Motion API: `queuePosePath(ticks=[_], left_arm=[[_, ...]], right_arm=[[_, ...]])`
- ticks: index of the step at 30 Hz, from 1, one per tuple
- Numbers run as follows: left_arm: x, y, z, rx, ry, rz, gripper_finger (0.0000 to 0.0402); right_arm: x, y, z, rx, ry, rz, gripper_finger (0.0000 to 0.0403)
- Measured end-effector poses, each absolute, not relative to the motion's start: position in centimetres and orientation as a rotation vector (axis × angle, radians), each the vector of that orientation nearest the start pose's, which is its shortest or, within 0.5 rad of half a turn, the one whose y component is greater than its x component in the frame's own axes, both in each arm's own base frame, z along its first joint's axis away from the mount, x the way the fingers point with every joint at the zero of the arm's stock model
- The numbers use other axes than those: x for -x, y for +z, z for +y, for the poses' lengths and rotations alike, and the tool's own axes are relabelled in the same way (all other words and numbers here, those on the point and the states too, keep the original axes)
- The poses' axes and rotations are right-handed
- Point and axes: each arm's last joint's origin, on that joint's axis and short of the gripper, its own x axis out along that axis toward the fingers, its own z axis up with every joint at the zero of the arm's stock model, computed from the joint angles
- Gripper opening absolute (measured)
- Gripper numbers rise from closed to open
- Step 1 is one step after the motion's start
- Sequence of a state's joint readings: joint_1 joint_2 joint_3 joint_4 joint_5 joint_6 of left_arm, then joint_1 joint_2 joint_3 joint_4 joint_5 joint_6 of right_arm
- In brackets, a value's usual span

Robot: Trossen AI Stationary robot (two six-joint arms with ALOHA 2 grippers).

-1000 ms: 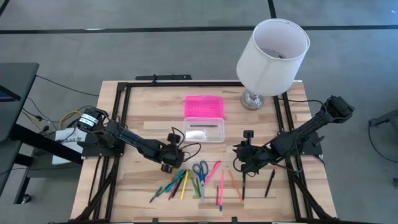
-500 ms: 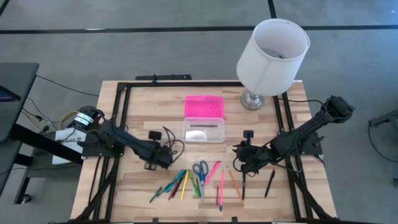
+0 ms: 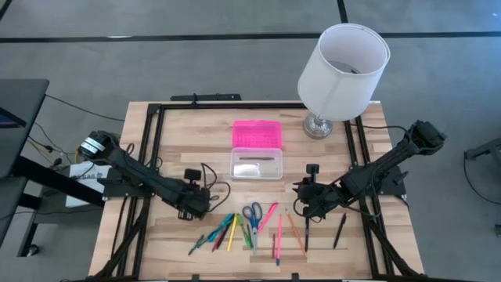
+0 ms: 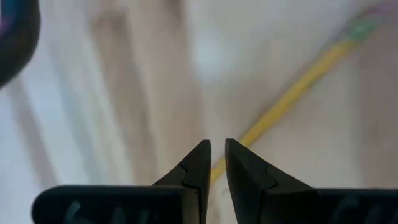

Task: Pick & place school supplies into a supply box
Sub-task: Put the yellow pencil into the supply box

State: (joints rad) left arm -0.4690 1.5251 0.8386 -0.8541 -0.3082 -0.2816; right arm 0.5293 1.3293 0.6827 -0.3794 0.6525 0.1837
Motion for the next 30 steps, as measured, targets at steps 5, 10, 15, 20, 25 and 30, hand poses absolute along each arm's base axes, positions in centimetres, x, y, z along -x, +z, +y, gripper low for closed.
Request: queuePosePath(ticks=[5,10,15,20,25,30], left_arm=[[-22.2,16.1,-11.4,-0.360,-0.080,1.311,0.0044],[-22.2,15.6,-11.5,-0.341,-0.108,1.299,0.0044],[-21.9,14.9,-11.4,-0.335,-0.109,1.283,0.0044],[-21.7,14.1,-11.2,-0.302,-0.121,1.274,0.0044],[-21.6,14.1,-11.3,-0.276,-0.120,1.281,0.0044],[-21.5,14.1,-11.2,-0.277,-0.122,1.293,0.0045]], right_arm=[[-21.2,18.3,10.4,0.398,-0.188,0.831,0.0070],[-21.3,18.3,10.4,0.394,-0.188,0.823,0.0070],[-21.4,18.4,10.5,0.394,-0.184,0.815,0.0070],[-21.4,18.3,10.4,0.394,-0.185,0.816,0.0070],[-21.4,18.3,10.4,0.394,-0.185,0.816,0.0070],[-21.4,18.3,10.4,0.394,-0.185,0.816,0.0070]])
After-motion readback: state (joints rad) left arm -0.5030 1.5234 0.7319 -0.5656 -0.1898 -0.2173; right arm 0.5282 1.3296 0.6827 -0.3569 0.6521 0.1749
